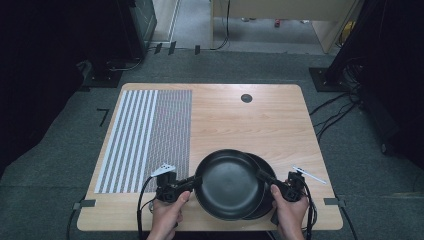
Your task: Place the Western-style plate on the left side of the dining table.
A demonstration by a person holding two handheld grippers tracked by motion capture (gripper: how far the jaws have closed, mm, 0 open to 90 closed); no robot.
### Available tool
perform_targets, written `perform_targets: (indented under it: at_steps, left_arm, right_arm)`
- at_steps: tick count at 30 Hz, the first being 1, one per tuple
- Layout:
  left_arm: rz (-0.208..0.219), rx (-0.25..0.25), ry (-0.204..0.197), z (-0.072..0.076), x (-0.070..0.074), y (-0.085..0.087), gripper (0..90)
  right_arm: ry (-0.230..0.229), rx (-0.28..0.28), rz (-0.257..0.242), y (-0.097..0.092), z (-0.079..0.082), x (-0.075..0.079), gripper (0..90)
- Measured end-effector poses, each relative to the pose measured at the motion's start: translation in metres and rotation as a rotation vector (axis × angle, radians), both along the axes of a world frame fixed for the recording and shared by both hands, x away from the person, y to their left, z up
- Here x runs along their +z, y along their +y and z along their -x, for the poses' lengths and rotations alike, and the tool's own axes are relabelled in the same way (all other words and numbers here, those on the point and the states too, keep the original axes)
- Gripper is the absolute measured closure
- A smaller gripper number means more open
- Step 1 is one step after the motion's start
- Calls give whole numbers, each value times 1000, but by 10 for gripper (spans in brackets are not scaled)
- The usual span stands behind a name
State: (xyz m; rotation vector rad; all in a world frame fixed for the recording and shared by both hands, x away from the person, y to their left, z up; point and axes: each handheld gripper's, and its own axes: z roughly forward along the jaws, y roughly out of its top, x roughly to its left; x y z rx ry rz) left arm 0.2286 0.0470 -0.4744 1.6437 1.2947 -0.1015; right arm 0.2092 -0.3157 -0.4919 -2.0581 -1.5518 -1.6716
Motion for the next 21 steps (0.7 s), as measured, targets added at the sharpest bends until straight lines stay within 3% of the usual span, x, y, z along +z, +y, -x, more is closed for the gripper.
perform_targets:
  at_steps: [11,21]
  left_arm:
    - [-6,54,-23,-7,19,26,766]
    - [-27,118,-42,-18,32,57,769]
  right_arm:
    - [-19,48,-6,24,-23,17,856]
    - [-17,106,-11,58,-53,28,851]
